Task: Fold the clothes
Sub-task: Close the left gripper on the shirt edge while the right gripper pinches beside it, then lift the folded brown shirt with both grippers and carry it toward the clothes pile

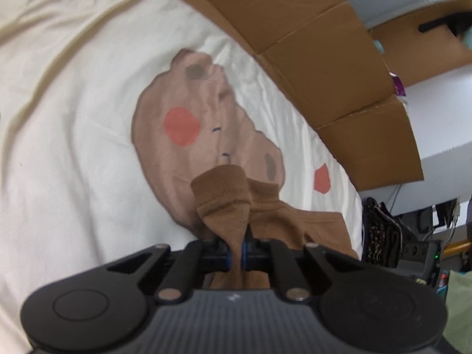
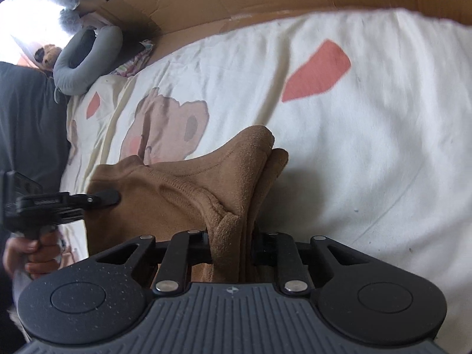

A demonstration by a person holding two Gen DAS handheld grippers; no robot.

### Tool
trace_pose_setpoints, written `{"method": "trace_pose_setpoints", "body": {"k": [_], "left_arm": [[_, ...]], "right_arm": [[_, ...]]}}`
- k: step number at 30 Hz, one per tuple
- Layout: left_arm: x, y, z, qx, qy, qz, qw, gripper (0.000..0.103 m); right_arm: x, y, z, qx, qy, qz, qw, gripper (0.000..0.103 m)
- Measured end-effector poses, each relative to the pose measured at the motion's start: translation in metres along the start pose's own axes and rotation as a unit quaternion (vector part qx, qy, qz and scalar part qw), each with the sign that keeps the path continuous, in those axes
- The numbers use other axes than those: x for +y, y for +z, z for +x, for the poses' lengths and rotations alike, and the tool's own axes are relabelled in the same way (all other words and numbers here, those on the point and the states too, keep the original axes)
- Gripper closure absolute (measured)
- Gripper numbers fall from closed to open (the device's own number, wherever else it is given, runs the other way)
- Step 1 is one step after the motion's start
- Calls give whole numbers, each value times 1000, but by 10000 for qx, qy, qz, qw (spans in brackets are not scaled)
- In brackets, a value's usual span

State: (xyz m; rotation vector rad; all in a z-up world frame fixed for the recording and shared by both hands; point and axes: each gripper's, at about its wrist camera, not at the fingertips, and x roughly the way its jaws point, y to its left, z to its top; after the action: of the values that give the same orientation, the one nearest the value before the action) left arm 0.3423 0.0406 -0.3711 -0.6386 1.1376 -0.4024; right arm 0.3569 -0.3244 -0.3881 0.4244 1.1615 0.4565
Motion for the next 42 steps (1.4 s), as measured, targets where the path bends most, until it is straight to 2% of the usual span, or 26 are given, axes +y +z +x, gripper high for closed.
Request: {"method": "trace_pose_setpoints", "body": {"k": [3, 10, 18, 23, 34, 42], "left_arm": [[-20, -2, -10, -95, 281, 356, 9989, 97], [-56, -12, -42, -285, 583, 534, 9965, 98], [-99, -24, -81, -358, 906, 639, 9932, 98], [-126, -30, -109, -346, 1057, 758, 9909, 98], [-177, -49, -173, -413, 1165, 1066, 9866, 98], [-220, -52, -223, -789, 1134, 1137, 9839, 98]], "right_arm": [[16, 0, -10, -87, -222, -183, 9995, 85], [48, -3, -41, -276, -620, -425, 9968, 85], [77, -12, -84, -386, -708, -171, 9966, 86], [106, -22, -116, -463, -773, -322, 9954, 86], [145, -43, -190, -811, -662, -417, 9936, 86], [186, -43, -249, -1207, -583, -644, 9889, 87]]}}
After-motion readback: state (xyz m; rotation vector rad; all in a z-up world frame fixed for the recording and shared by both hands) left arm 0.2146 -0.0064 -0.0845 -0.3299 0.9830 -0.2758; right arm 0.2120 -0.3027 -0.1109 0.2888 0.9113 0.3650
